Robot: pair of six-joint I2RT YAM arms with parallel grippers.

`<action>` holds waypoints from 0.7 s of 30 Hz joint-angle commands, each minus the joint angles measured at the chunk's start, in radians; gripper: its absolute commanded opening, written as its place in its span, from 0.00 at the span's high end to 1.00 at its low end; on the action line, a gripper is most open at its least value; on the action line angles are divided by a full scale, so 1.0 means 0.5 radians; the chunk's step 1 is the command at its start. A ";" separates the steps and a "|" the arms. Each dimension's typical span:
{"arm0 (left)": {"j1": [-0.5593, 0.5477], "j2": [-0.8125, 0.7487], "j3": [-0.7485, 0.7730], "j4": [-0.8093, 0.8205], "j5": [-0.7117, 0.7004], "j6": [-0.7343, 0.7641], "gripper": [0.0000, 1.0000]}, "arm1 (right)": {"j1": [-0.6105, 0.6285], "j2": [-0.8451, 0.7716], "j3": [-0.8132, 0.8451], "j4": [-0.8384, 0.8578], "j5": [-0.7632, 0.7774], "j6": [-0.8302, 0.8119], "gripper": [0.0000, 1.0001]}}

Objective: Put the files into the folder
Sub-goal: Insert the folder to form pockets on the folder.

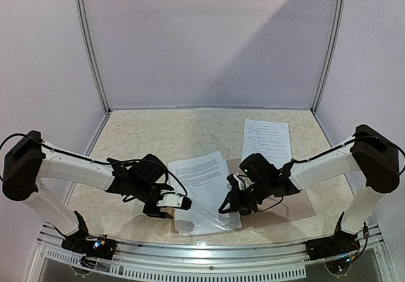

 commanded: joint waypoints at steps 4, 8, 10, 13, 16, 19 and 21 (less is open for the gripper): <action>0.017 0.068 -0.096 -0.202 -0.238 0.080 0.39 | 0.007 -0.067 0.344 -0.818 0.322 -0.376 0.61; 0.134 0.045 -0.054 -0.213 -0.271 0.120 0.39 | -0.014 -0.052 0.344 -0.843 0.312 -0.427 0.83; 0.189 0.062 -0.028 -0.187 -0.285 0.122 0.39 | -0.015 -0.032 0.331 -0.825 0.266 -0.422 0.93; 0.217 0.089 0.004 -0.170 -0.284 0.101 0.39 | -0.013 -0.016 0.273 -0.755 0.184 -0.407 1.00; 0.220 0.100 0.008 -0.171 -0.278 0.110 0.39 | -0.014 -0.039 0.190 -0.684 0.085 -0.372 1.00; 0.229 0.119 0.009 -0.169 -0.293 0.128 0.39 | -0.014 -0.014 0.167 -0.652 0.014 -0.374 1.00; 0.233 0.137 0.021 -0.166 -0.304 0.128 0.39 | -0.017 0.021 0.185 -0.635 -0.004 -0.392 1.00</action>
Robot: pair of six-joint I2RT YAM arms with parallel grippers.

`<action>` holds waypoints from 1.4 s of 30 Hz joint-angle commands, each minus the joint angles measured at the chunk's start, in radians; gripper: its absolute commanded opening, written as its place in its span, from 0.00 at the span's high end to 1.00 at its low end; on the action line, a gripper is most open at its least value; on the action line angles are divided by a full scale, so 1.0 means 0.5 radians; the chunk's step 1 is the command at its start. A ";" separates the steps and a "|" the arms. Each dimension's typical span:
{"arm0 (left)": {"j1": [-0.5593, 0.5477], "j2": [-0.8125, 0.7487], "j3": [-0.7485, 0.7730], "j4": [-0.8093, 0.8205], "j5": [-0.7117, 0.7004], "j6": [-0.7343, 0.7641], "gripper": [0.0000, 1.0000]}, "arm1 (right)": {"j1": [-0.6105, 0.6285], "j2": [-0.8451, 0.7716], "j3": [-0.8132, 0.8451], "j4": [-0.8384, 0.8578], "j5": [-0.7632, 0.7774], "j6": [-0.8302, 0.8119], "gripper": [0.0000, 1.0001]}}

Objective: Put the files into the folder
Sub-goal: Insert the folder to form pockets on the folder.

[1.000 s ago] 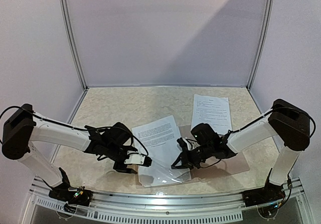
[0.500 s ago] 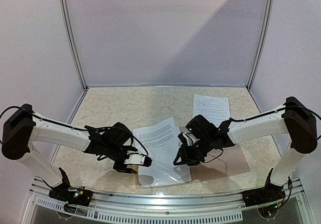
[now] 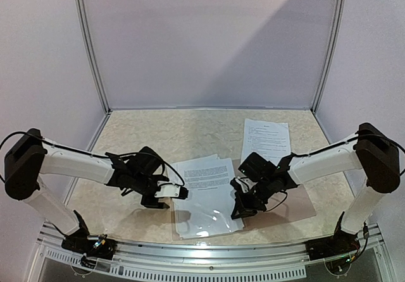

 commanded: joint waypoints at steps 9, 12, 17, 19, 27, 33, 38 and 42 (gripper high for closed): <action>0.142 0.093 -0.006 -0.167 -0.201 0.090 0.39 | -0.039 0.095 0.102 -0.032 -0.117 -0.134 0.91; 0.218 0.027 0.016 -0.199 -0.202 0.126 0.39 | -0.053 0.066 0.173 -0.228 -0.008 -0.194 0.76; 0.395 0.069 0.111 -0.174 -0.290 0.132 0.42 | -0.167 -0.050 0.344 -0.479 0.199 -0.320 0.61; 0.454 0.138 0.160 -0.123 -0.345 0.110 0.45 | -0.236 -0.054 0.421 -0.537 0.273 -0.392 0.60; 0.597 0.424 0.398 -0.021 -0.380 0.016 0.52 | -0.499 0.228 0.681 -0.410 0.217 -0.702 0.51; 0.598 0.545 0.494 -0.016 -0.322 0.002 0.52 | -0.587 0.452 0.758 -0.251 0.085 -0.782 0.51; 0.595 0.650 0.597 0.010 -0.344 -0.015 0.53 | -0.605 0.557 0.777 -0.063 -0.007 -0.840 0.63; 0.584 0.743 0.682 0.006 -0.338 -0.033 0.54 | -0.606 0.635 0.763 0.036 -0.147 -0.849 0.82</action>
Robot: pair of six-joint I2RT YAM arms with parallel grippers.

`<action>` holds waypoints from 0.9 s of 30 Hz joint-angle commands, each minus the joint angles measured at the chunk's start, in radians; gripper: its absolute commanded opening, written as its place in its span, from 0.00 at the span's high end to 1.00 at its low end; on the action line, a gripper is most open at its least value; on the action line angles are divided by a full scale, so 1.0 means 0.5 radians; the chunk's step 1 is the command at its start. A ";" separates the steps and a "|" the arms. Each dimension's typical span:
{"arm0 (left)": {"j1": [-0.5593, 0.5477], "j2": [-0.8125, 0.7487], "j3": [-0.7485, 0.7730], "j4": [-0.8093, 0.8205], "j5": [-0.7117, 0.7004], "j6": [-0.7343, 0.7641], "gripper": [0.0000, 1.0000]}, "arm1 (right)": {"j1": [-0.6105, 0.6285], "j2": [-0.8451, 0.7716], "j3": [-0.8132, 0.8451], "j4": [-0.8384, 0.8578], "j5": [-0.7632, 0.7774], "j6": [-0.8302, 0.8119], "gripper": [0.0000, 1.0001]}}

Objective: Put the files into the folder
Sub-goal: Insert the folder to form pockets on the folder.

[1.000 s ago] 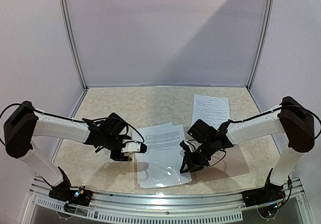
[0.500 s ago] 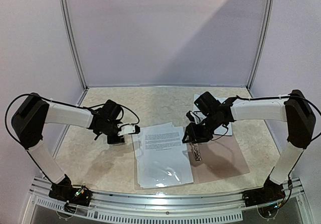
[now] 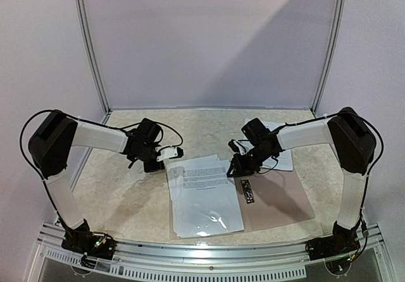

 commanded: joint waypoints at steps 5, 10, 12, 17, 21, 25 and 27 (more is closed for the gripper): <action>-0.026 0.182 0.070 -0.061 0.081 -0.038 0.55 | 0.002 0.125 -0.047 0.345 -0.309 0.024 0.96; -0.084 0.164 0.076 -0.055 0.185 -0.041 0.55 | 0.030 0.084 -0.088 0.437 -0.372 0.058 1.00; -0.110 0.175 0.083 -0.050 0.192 -0.040 0.55 | 0.044 0.075 -0.089 0.454 -0.396 0.060 1.00; -0.144 0.203 0.111 -0.061 0.215 -0.046 0.55 | 0.061 0.075 -0.088 0.457 -0.434 0.077 1.00; -0.112 0.162 0.135 -0.098 0.128 -0.030 0.54 | 0.062 0.053 -0.079 0.343 -0.385 0.020 0.99; -0.036 0.088 0.208 -0.169 0.026 -0.074 0.45 | 0.061 0.020 -0.083 0.250 -0.327 -0.039 0.95; -0.017 0.030 0.251 -0.196 -0.039 -0.129 0.38 | 0.062 -0.001 -0.111 0.259 -0.323 -0.058 0.95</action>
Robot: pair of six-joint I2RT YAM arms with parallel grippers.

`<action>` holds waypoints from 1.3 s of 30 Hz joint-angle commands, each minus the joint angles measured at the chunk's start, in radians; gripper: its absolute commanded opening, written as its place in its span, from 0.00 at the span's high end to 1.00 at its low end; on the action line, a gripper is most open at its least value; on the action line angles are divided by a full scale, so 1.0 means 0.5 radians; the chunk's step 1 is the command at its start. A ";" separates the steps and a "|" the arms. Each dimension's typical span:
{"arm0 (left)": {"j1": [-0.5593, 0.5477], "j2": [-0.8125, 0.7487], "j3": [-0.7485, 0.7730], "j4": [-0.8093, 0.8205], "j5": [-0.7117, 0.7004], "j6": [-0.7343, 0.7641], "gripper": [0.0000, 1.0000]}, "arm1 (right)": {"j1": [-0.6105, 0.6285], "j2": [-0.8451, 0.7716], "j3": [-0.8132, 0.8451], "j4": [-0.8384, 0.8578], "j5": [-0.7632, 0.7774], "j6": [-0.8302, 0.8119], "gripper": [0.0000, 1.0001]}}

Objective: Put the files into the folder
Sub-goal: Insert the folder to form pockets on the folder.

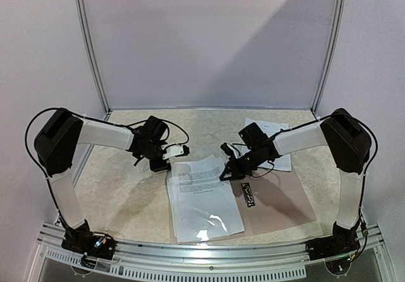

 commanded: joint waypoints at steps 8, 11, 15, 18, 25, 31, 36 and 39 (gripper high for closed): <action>0.051 -0.267 0.163 -0.323 0.004 -0.328 0.25 | 0.016 -0.173 -0.068 -0.051 0.058 -0.127 0.76; 0.051 -0.305 0.082 -0.382 -0.002 -0.333 0.29 | -0.002 -0.188 0.050 -0.314 0.274 -0.202 0.62; 0.026 -0.491 -0.178 -0.393 0.137 -0.198 0.35 | -0.063 -0.233 0.192 -0.371 0.534 -0.236 0.57; -0.064 -0.655 -0.407 -0.390 0.322 -0.045 0.36 | -0.068 -0.171 0.315 -0.269 0.592 -0.280 0.57; -0.316 -0.878 -0.714 -0.309 0.611 0.109 0.34 | -0.091 0.264 0.721 -0.160 0.506 -0.347 0.57; -0.436 -0.915 -0.878 -0.208 0.825 0.237 0.28 | -0.102 0.554 0.933 -0.152 0.338 -0.372 0.49; -0.625 -0.907 -0.989 -0.158 0.839 0.455 0.26 | -0.103 0.656 0.944 -0.192 0.184 -0.432 0.68; -0.690 -0.881 -1.022 -0.124 0.775 0.524 0.26 | -0.119 0.652 0.902 -0.205 0.098 -0.443 0.80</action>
